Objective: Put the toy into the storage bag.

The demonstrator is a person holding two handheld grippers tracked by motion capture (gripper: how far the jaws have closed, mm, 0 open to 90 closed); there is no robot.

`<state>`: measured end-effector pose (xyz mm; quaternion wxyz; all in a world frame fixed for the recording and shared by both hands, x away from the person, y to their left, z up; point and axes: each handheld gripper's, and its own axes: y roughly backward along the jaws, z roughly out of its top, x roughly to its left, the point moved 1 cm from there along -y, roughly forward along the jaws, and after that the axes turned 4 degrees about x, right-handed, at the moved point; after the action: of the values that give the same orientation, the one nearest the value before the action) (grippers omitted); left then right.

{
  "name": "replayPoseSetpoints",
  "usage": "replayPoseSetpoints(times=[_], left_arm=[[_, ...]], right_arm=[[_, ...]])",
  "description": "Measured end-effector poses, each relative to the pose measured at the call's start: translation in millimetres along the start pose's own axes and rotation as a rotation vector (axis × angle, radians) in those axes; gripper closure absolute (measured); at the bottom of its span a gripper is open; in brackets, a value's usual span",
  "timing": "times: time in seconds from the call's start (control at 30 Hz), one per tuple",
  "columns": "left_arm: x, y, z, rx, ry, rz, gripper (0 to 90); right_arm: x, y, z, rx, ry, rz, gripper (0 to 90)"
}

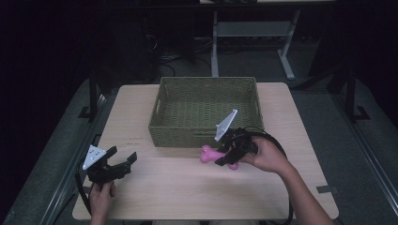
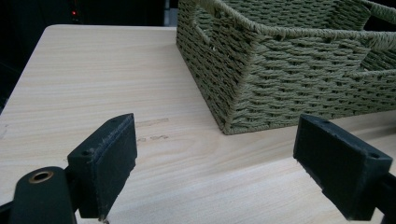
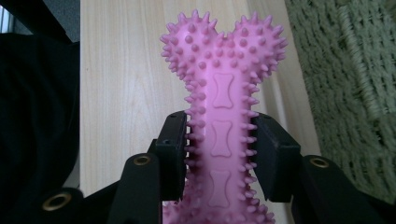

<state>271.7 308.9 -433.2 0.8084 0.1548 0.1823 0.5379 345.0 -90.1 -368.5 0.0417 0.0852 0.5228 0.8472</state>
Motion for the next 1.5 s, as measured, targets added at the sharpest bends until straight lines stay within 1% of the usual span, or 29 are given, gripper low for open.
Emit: replayPoseSetpoints(times=[0.1, 0.2, 0.33, 0.4, 0.5, 0.53, 0.7, 0.8, 0.87, 0.93, 1.07, 1.1, 1.2, 1.3, 1.4, 1.5], left_arm=[[0.2, -0.1, 0.0, 0.001, 0.001, 0.0, 13.0], [0.8, -0.9, -0.2, 0.005, 0.0, -0.002, 13.0], [0.9, -0.9, 0.1, 0.004, -0.002, -0.001, 13.0], [0.8, -1.0, 0.1, 0.003, -0.001, -0.002, 13.0], [0.7, -1.6, 0.0, 0.003, 0.0, -0.003, 13.0], [0.9, -1.7, 0.1, 0.004, 0.0, -0.003, 13.0], [1.6, -1.3, 0.2, 0.003, 0.005, -0.002, 13.0], [2.2, -1.7, 0.3, 0.002, 0.007, -0.001, 13.0], [2.6, -2.2, 0.2, 0.003, 0.01, -0.002, 13.0], [3.1, -1.8, 0.1, 0.004, 0.008, -0.002, 13.0], [3.5, -1.4, 0.1, 0.001, 0.012, 0.002, 13.0], [3.6, -1.3, 0.0, -0.002, 0.014, 0.001, 13.0], [4.1, -1.0, 0.1, -0.003, 0.016, 0.0, 13.0], [4.0, -1.2, 0.2, -0.003, 0.016, -0.001, 13.0], [3.9, -1.4, 0.2, -0.004, 0.016, -0.001, 13.0], [4.5, -1.2, 0.1, -0.003, 0.018, 0.0, 13.0]], right_arm=[[-2.2, 2.8, 1.4, -0.003, 0.002, 0.001, 57.6], [-7.0, 9.0, 4.2, -0.013, 0.002, 0.006, 57.7], [-11.2, 14.2, 6.9, -0.015, 0.002, 0.002, 57.7], [-15.6, 18.7, 10.5, -0.007, 0.003, -0.002, 57.6], [-18.8, 21.8, 13.2, -0.011, -0.001, 0.004, 57.7], [-21.0, 24.1, 15.9, -0.006, 0.002, -0.003, 57.7], [-24.9, 27.5, 20.1, -0.005, 0.007, -0.003, 57.7], [-28.9, 30.1, 23.5, -0.001, 0.01, -0.011, 57.7], [-32.1, 31.3, 24.9, -0.005, 0.005, -0.001, 57.7], [-36.7, 33.4, 27.1, -0.003, 0.005, -0.008, 57.6], [-40.8, 36.0, 29.5, -0.004, 0.005, -0.01, 57.7], [-42.2, 36.6, 30.1, -0.001, 0.006, -0.005, 57.7], [-45.6, 40.2, 33.9, 0.014, 0.007, -0.016, 57.7], [-47.3, 42.3, 35.6, 0.011, 0.006, -0.014, 57.7], [-50.2, 43.9, 37.5, 0.026, 0.005, -0.018, 57.7], [-56.7, 47.3, 40.2, 0.034, 0.0, -0.022, 57.7]])
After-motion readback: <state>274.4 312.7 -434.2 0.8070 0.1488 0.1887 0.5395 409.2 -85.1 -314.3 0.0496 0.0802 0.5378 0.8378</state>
